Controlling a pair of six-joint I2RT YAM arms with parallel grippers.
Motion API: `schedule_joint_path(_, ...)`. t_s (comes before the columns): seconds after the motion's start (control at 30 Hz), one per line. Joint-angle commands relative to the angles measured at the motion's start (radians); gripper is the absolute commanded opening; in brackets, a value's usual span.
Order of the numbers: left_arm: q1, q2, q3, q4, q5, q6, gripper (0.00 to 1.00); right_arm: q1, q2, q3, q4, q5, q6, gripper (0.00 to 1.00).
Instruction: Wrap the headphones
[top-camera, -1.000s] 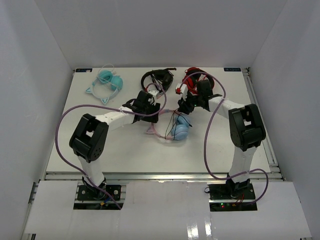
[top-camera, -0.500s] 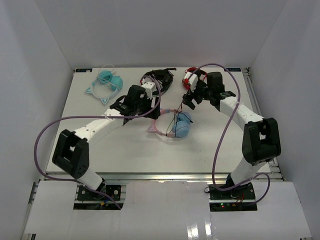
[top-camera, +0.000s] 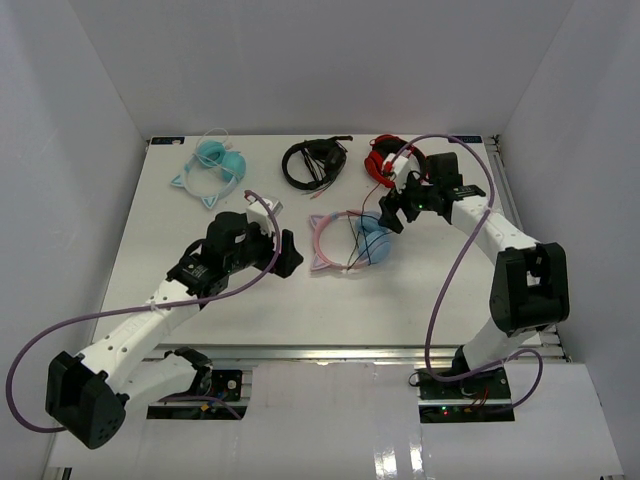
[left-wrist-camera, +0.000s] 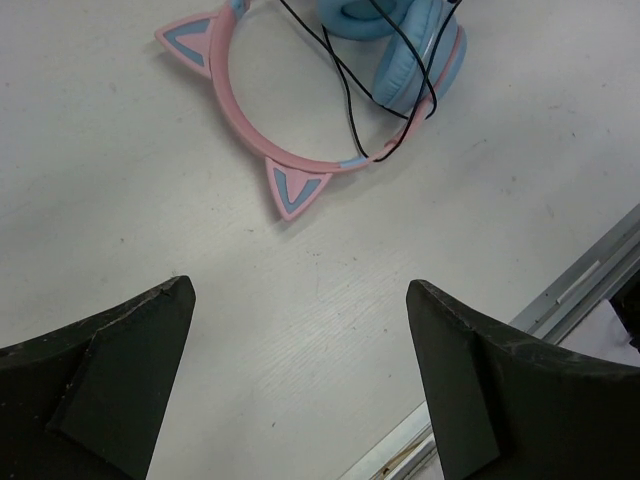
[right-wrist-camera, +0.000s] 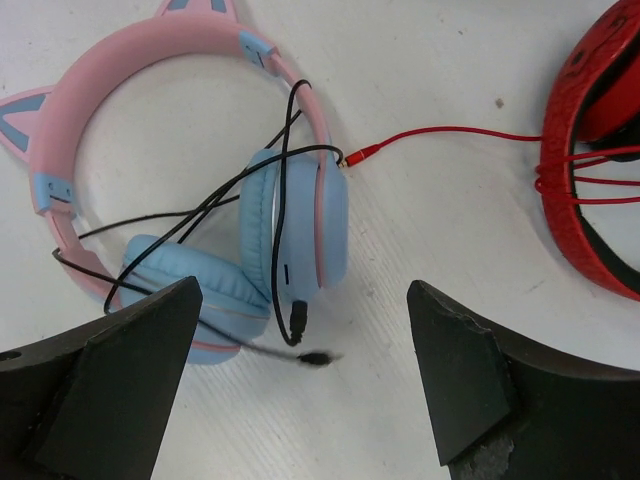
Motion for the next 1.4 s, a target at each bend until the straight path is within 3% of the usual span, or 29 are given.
schedule_joint_path(0.0, 0.000, -0.061, -0.023, -0.017, 0.055, -0.013, 0.98, 0.002, 0.104, 0.107, 0.034, 0.046, 0.083, 0.90)
schedule_joint_path(0.1, 0.000, -0.065, -0.034, -0.020, 0.051, -0.011, 0.98, 0.002, 0.178, 0.177, 0.051, 0.159, 0.115, 0.90)
schedule_joint_path(0.2, 0.000, -0.060, -0.043, -0.020, 0.052, -0.004, 0.98, -0.004, 0.193, 0.209, 0.065, 0.157, 0.113, 0.90)
schedule_joint_path(0.33, 0.000, -0.054, -0.054, -0.019, 0.056, 0.010, 0.98, -0.020, 0.058, 0.128, 0.058, -0.085, -0.054, 0.90)
schedule_joint_path(0.43, 0.000, -0.056, -0.063, -0.017, 0.060, 0.019, 0.98, -0.024, -0.088, 0.013, -0.028, -0.285, -0.334, 0.90)
schedule_joint_path(0.53, 0.000, -0.070, -0.085, -0.008, 0.063, 0.019, 0.98, -0.024, -0.170, -0.095, -0.097, -0.345, -0.525, 0.90)
schedule_joint_path(0.67, 0.000, -0.107, -0.120, 0.009, 0.067, 0.013, 0.98, -0.024, -0.225, -0.172, -0.220, -0.335, -0.725, 0.90)
schedule_joint_path(0.73, 0.000, -0.133, -0.136, 0.011, 0.064, 0.011, 0.98, -0.024, -0.233, -0.204, -0.438, -0.336, -0.910, 0.90)
schedule_joint_path(0.77, 0.000, -0.134, -0.137, 0.011, 0.064, 0.011, 0.98, -0.022, -0.233, -0.231, -0.442, -0.329, -0.920, 0.91)
schedule_joint_path(0.83, 0.000, -0.165, -0.156, 0.023, 0.055, 0.019, 0.98, -0.022, -0.242, -0.332, -0.476, -0.276, -1.095, 0.94)
schedule_joint_path(0.9, 0.000, -0.173, -0.167, 0.029, 0.055, 0.022, 0.98, -0.022, -0.257, -0.395, -0.406, -0.234, -1.077, 0.98)
schedule_joint_path(0.97, 0.000, -0.170, -0.169, 0.032, 0.061, 0.025, 0.98, -0.021, -0.280, -0.469, -0.235, -0.178, -0.999, 0.99)
schedule_joint_path(1.13, 0.000, -0.177, -0.173, 0.031, 0.061, 0.028, 0.98, 0.020, -0.227, -0.470, -0.057, -0.090, -0.838, 0.82)
schedule_joint_path(1.23, 0.000, -0.192, -0.178, 0.032, 0.057, 0.029, 0.98, 0.056, -0.172, -0.448, 0.006, -0.022, -0.757, 0.61)
schedule_joint_path(1.37, 0.000, -0.202, -0.179, 0.033, 0.060, 0.030, 0.98, 0.085, -0.139, -0.425, -0.023, 0.017, -0.730, 0.22)
